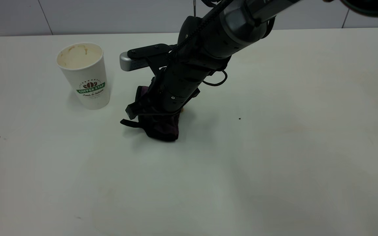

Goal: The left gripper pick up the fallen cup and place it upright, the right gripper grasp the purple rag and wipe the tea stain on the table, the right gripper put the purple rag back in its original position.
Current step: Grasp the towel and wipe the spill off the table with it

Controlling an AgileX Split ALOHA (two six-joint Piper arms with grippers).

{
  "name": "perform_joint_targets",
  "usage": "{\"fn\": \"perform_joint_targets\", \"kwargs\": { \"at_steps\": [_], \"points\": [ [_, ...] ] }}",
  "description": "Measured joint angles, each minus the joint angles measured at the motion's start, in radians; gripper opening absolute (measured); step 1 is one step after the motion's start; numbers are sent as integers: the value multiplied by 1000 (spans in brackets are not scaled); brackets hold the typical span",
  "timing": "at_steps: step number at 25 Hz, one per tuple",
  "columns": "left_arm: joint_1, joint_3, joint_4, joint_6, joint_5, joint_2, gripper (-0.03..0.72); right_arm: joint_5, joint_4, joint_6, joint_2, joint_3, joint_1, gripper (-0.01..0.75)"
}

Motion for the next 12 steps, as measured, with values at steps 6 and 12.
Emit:
{"fn": "perform_joint_targets", "kwargs": {
  "at_steps": [6,12],
  "points": [
    [0,0,0,0,0,0,433,49,-1,0,93,-181,-24,80],
    [0,0,0,-1,0,0,433,182,6,37,155,-320,-127,80]
  ]
}}
